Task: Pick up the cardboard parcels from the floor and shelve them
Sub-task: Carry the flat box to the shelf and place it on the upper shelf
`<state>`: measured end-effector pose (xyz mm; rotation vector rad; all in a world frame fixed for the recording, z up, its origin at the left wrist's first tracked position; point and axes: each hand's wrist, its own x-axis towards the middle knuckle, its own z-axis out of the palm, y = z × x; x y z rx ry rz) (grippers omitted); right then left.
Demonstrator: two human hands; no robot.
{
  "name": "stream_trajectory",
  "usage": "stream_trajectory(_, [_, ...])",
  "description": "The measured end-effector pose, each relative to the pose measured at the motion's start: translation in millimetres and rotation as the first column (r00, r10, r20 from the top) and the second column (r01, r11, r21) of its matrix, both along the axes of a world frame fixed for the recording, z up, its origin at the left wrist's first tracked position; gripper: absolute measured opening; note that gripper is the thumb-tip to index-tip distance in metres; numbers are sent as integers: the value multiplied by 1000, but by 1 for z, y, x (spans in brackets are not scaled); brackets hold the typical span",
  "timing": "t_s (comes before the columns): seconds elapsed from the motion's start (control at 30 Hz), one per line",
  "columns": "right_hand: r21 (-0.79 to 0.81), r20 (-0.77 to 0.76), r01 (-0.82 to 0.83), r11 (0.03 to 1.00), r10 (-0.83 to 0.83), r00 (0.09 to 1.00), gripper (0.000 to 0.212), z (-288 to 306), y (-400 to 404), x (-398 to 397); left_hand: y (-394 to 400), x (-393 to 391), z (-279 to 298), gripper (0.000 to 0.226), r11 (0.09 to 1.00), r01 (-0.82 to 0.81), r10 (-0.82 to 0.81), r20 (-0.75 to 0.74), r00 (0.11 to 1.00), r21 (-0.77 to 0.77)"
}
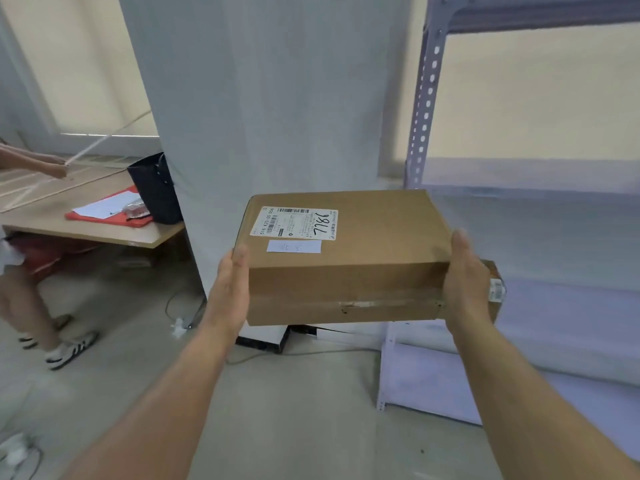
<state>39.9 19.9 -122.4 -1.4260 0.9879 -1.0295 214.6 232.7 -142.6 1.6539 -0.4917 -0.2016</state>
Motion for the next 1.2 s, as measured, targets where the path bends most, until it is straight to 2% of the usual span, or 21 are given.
stream_trajectory(0.2, [3, -1, 64, 998, -64, 998, 60, 18, -40, -57, -54, -38, 23, 81, 994, 111, -111, 69, 991, 6])
stream_trajectory(0.33, [-62, 8, 124, 990, -124, 992, 62, 34, -71, -89, -95, -61, 36, 71, 987, 158, -154, 94, 983, -27])
stream_trajectory(0.7, [-72, 58, 263, 962, -260, 964, 56, 70, -155, -149, -211, -88, 79, 94, 943, 331, -324, 126, 937, -33])
stream_trajectory(0.87, [-82, 43, 306, 948, -303, 952, 53, 82, -205, -157, -274, -87, 94, 96, 928, 372, -364, 154, 918, -24])
stream_trajectory(0.97, [-128, 11, 322, 938, -324, 946, 57, 89, -240, -153, -313, -82, 99, 86, 919, 392, -383, 146, 912, -39])
stream_trajectory(1.1, [-142, 13, 320, 937, -322, 947, 54, 103, -286, -139, -361, -68, 114, 85, 918, 393, -381, 150, 912, -61])
stream_trajectory(1.2, [-121, 22, 311, 943, -311, 950, 53, 113, -317, -129, -393, -56, 126, 99, 918, 394, -385, 141, 912, -43])
